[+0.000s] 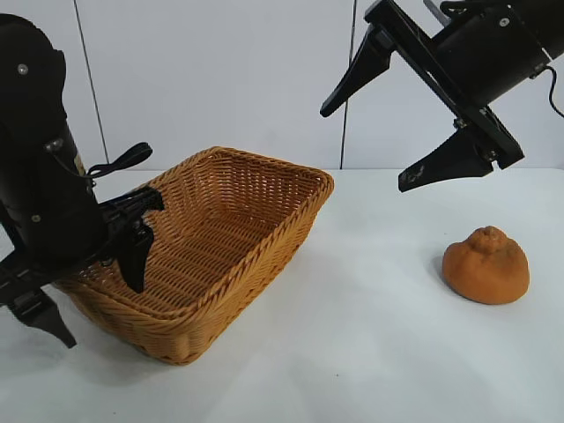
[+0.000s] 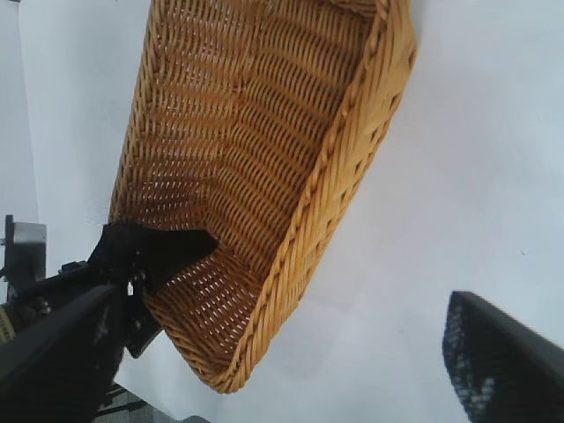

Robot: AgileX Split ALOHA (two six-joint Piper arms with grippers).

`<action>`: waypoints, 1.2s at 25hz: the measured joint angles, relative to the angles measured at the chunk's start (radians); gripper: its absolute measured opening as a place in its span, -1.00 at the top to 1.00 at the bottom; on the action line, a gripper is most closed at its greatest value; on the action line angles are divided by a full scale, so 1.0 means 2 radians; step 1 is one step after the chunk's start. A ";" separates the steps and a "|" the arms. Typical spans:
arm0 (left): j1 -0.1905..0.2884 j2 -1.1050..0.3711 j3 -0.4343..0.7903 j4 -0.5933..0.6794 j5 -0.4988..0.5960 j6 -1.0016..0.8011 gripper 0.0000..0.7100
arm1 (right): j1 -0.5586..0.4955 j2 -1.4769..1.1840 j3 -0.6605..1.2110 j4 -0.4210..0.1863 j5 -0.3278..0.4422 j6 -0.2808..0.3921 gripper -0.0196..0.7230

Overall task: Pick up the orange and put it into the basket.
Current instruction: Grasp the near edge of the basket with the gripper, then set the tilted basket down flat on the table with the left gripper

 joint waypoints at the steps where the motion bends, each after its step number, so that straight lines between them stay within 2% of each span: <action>1: 0.000 0.000 0.000 0.000 0.001 -0.001 0.13 | 0.000 0.000 0.000 0.000 0.000 0.000 -0.87; 3: 0.000 0.000 0.001 0.000 0.000 -0.002 0.54 | 0.000 0.000 0.000 0.000 0.000 0.000 -0.87; 4: 0.000 0.000 0.001 -0.003 -0.003 -0.009 0.69 | 0.000 0.000 0.000 0.000 0.000 0.000 -0.87; 5: 0.000 0.000 0.001 -0.002 -0.008 -0.009 0.72 | 0.000 0.000 0.000 0.000 0.000 0.000 -0.87; 9: 0.002 -0.003 -0.005 -0.003 -0.009 -0.007 0.75 | 0.000 0.000 0.000 0.000 0.000 0.000 -0.87; 13: 0.019 -0.011 -0.031 -0.007 0.001 0.030 0.76 | 0.000 0.000 0.000 0.000 0.000 0.000 -0.87; 22: 0.102 0.016 -0.115 -0.138 0.067 0.310 0.76 | 0.000 0.000 0.000 0.000 0.001 0.000 -0.87; 25: 0.112 0.026 -0.146 -0.146 0.099 0.378 0.76 | 0.000 0.000 0.000 0.000 0.002 0.000 -0.87; 30: 0.114 0.034 -0.175 -0.148 0.135 0.476 0.76 | 0.000 0.000 0.000 0.000 0.007 0.000 -0.87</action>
